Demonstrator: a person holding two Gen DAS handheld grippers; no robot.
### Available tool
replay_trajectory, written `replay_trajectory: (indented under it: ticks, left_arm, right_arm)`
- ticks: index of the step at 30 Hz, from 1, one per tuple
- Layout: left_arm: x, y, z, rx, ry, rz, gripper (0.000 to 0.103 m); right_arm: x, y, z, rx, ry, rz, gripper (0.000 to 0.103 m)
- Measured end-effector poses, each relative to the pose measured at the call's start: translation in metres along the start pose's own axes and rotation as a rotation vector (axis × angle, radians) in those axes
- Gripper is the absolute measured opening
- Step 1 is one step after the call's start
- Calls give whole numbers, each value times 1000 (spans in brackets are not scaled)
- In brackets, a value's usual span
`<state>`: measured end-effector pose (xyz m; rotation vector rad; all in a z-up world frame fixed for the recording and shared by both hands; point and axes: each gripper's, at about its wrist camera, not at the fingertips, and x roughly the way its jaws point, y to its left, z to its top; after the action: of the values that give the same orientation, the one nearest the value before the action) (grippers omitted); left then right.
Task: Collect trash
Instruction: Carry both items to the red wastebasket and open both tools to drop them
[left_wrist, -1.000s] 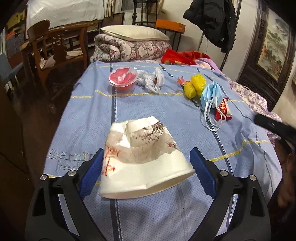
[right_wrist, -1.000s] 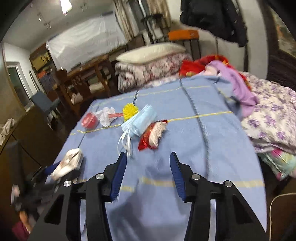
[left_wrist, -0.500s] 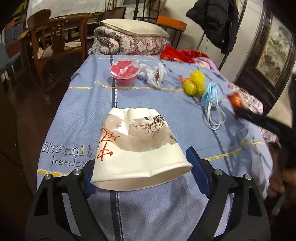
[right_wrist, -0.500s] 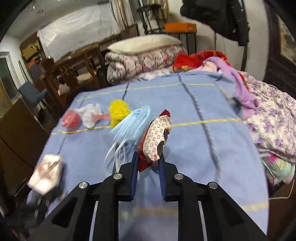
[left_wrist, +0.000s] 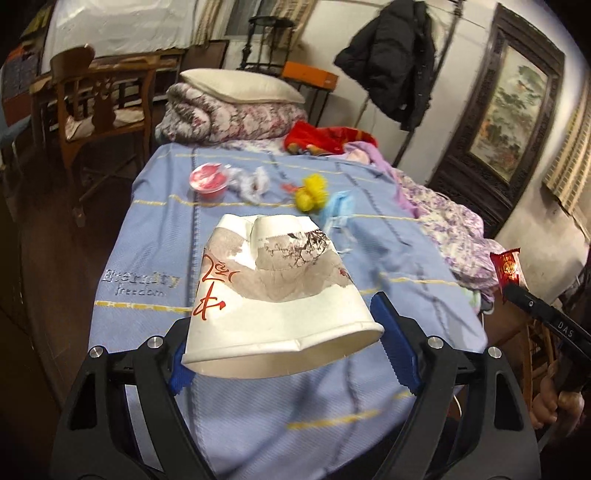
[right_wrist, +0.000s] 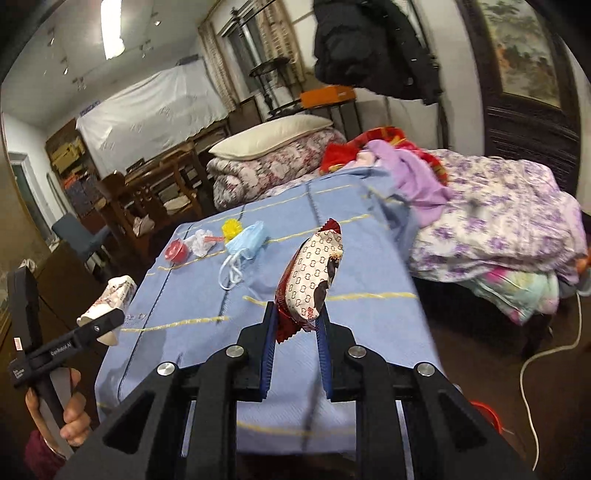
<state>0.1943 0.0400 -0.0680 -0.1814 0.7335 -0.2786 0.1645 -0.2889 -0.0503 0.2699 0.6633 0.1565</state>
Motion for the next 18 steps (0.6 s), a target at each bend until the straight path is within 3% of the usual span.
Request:
replay_trajectory:
  ticks: [10, 18]
  left_arm:
    - [-17, -84, -16, 92, 14, -108, 80]
    - [8, -149, -33, 186, 93, -165, 80]
  right_arm:
    - [-59, -95, -38, 145, 3, -100, 21]
    - [-40, -183, -94, 301, 155, -195, 23]
